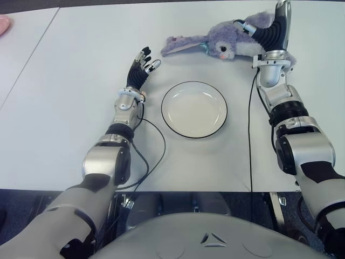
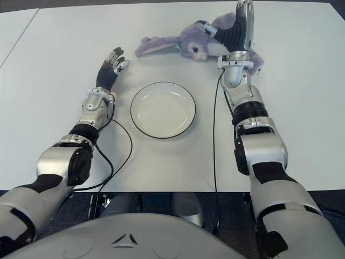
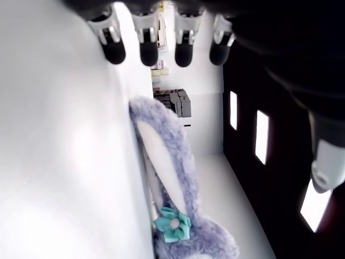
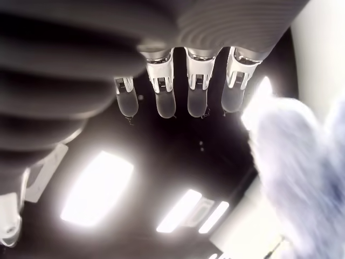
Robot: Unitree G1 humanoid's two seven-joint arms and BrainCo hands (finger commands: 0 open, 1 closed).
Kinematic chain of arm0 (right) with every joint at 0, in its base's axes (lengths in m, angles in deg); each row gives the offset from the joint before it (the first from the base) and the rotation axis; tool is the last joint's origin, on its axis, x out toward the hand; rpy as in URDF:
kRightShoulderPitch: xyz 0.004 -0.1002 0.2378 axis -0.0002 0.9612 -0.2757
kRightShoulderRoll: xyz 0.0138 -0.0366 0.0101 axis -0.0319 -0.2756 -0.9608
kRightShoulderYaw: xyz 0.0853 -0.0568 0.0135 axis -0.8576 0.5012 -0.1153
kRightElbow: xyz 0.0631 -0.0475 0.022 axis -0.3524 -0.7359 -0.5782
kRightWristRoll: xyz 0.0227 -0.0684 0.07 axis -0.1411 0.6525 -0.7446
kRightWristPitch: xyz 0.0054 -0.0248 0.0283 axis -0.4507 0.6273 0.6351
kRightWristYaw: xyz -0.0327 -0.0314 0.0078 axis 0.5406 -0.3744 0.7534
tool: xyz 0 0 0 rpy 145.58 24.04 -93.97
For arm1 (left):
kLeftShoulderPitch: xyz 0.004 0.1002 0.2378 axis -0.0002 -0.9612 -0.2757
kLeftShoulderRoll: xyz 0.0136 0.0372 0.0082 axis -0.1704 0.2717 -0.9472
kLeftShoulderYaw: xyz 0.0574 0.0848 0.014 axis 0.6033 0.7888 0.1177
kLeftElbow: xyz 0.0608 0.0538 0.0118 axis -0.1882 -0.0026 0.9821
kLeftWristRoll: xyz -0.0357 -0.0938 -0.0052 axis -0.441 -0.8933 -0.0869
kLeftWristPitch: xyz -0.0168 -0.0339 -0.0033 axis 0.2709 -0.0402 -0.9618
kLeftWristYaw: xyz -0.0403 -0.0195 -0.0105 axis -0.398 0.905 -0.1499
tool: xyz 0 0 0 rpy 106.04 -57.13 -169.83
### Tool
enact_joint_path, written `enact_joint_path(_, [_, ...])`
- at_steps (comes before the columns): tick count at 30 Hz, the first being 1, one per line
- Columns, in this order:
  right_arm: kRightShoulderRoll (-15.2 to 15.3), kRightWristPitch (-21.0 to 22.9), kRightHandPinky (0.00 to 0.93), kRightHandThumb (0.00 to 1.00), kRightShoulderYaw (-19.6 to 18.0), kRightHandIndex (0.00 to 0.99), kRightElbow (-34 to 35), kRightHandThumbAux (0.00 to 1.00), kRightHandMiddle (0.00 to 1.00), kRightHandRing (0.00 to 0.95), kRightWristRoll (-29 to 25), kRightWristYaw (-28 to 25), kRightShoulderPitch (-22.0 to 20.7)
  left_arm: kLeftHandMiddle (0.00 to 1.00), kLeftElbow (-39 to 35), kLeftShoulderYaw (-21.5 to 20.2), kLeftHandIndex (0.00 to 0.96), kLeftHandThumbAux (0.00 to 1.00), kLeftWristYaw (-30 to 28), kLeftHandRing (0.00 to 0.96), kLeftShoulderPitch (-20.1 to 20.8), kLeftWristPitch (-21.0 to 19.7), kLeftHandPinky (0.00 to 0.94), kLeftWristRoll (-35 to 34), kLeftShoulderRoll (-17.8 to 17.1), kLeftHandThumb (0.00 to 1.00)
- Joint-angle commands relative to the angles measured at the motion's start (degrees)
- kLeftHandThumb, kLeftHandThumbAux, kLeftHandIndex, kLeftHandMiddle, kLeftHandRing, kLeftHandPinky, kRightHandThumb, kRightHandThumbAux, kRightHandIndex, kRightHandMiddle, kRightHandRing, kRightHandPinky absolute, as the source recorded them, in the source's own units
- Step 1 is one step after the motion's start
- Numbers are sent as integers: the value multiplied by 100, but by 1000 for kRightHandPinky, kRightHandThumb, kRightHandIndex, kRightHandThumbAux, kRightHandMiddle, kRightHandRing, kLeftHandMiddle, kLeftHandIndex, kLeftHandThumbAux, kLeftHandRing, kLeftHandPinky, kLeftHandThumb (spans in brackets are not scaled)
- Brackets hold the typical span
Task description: Put the doll into the plate.
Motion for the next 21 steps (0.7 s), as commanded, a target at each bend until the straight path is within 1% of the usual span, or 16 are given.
enact_joint_path(1, [55,231,14,0,119,92,-100,527,88,64,152,-124,-175,63,958,78,0,532,116,16,-1433,-911,0,174,278,0])
enact_joint_path(8, [112,395,5,0,241,94,-304,521,90,55,276,-171,-273,57,960,100,0,533,144,13,-1422,-916,0,193,283,0])
enact_joint_path(21, [299,678,58,0,493,74,-725,513,89,66,512,-151,-334,60,960,97,0,532,152,16,-1433,-894,0,189,284,0])
